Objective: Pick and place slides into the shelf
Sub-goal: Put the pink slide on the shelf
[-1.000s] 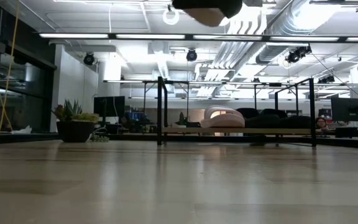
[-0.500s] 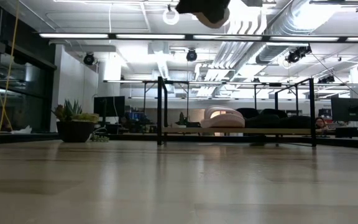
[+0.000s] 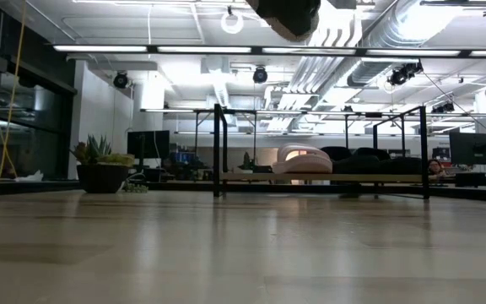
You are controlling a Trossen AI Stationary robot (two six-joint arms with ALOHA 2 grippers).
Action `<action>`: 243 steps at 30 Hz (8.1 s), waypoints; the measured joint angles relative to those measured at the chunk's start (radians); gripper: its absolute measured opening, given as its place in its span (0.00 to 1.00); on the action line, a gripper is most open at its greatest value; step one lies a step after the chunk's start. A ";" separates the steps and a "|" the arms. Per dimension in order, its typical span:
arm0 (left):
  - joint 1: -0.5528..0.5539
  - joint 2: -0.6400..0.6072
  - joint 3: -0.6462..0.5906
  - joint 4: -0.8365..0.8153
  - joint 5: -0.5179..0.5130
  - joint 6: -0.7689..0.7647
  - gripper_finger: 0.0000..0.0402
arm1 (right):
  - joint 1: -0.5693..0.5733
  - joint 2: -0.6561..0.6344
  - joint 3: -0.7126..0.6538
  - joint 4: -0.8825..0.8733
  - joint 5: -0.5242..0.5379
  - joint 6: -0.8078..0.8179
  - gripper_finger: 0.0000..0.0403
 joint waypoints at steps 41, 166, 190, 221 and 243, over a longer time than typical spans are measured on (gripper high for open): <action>-0.076 -0.001 -0.001 -0.006 -0.266 0.183 0.01 | 0.084 -0.011 -0.001 0.250 -0.019 -0.135 0.00; -0.294 -0.018 -0.002 -1.022 -0.036 -0.046 0.48 | 0.179 -0.366 -0.030 -0.549 -0.952 0.819 0.00; -0.090 0.068 -0.201 -0.304 0.524 0.381 0.48 | 0.156 -0.366 -0.031 -0.663 -0.983 0.935 0.00; 0.009 0.496 -0.064 0.049 0.606 0.673 0.48 | 0.134 -0.366 -0.031 -0.665 -0.986 0.921 0.00; 0.007 0.716 0.187 -0.066 0.555 0.725 0.48 | 0.134 -0.366 -0.031 -0.657 -0.987 0.921 0.00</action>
